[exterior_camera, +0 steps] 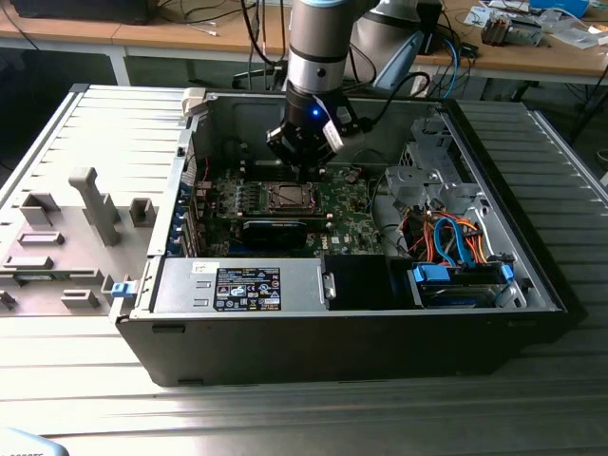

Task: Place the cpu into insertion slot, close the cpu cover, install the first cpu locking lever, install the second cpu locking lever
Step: 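Install the first cpu locking lever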

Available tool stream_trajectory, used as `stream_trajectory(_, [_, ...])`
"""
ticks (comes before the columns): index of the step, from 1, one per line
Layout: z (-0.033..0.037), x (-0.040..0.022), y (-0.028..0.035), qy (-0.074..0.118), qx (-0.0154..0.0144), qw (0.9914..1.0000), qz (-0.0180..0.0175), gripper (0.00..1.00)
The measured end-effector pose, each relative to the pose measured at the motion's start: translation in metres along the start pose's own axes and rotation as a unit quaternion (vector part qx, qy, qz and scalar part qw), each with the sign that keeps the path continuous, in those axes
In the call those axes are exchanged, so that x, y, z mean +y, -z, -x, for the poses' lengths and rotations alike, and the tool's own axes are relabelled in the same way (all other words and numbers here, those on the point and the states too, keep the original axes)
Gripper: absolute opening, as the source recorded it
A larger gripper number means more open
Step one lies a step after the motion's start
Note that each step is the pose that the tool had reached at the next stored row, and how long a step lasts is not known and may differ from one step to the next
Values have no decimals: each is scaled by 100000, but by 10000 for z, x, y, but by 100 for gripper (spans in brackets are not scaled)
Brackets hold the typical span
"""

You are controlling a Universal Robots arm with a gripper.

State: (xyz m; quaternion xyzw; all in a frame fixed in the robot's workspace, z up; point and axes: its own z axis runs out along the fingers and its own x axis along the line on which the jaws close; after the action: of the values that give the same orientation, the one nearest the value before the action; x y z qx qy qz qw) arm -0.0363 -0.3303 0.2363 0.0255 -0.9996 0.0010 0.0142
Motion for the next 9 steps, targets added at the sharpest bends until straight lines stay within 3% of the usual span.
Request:
stream_trajectory(7, [-4,0,148,4,5,100000,-47,11])
stream_trajectory(9, [-4,0,153,3,0,100000,-36,11])
